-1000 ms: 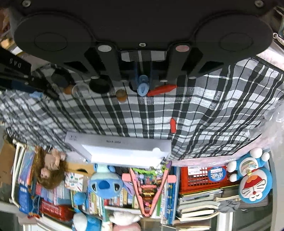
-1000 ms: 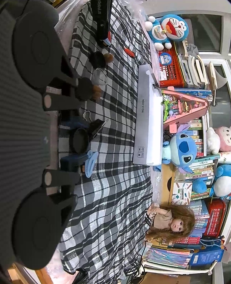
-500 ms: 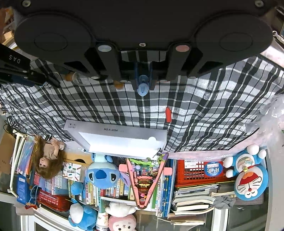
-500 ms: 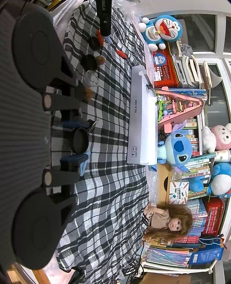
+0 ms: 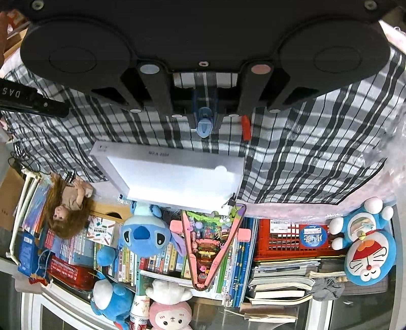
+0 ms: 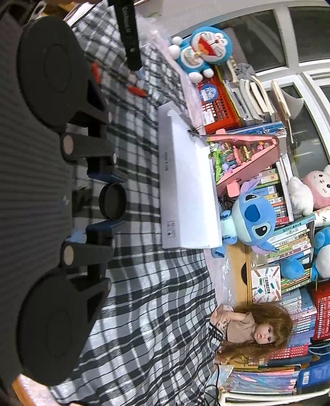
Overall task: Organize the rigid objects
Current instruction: 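Carry both items into the white box and open both tools to release them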
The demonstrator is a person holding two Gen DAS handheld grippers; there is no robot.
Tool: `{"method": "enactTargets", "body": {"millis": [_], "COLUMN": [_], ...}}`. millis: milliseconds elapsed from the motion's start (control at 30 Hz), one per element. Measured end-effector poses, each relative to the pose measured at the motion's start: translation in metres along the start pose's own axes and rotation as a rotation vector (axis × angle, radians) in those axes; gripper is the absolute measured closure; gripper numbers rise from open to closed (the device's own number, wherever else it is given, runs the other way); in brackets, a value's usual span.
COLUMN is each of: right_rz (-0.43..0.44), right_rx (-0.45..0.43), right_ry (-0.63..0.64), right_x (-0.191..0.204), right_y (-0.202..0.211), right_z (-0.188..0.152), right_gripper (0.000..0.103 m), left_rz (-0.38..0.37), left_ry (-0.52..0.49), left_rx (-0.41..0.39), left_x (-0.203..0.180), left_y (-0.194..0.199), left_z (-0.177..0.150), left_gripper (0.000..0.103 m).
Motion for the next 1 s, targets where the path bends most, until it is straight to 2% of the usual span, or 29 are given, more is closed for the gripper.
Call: {"method": "enactTargets", "body": {"millis": [333,500,667,833,1000], "right_rz": [0.039,0.047,0.015,-0.009,-0.066], "right_rx": [0.033,0.08,0.134,0.19,0.232], "right_ry": [-0.084,-0.108,-0.111,-0.121,-0.123], "right_x": [-0.013,-0.019,-0.026,-0.034,-0.047], "right_y": [-0.029,-0.056,-0.086,-0.118,-0.144], "right_z": [0.055,0.079,0.102,0.116,0.114], "right_gripper": [0.066,0.066,0.066,0.066,0.066], "left_rz": [-0.026,-0.055,-0.065,-0.039,-0.014], "left_ry": [-0.014,0.014,0.031,0.028,0.011], "left_rx": [0.02,0.087,0.146,0.184,0.222], "left_x": [-0.017,-0.026,-0.041,-0.055,-0.065], "left_y": [-0.032,-0.061,-0.096,-0.133,-0.16], "left_z": [0.043,0.071,0.095,0.103,0.097], "left_gripper": [0.092,0.092,0.092,0.092,0.092]}}
Point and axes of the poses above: each gripper's, at about its wrist camera, not at the fingertips, and y roughly against the way its jaws point, x to its left, z to its top, the point moved 5 cm from there along -y, roughly the way its jaws point, and after that the axes turned 15 degrees about z, right-handed, at the moved point
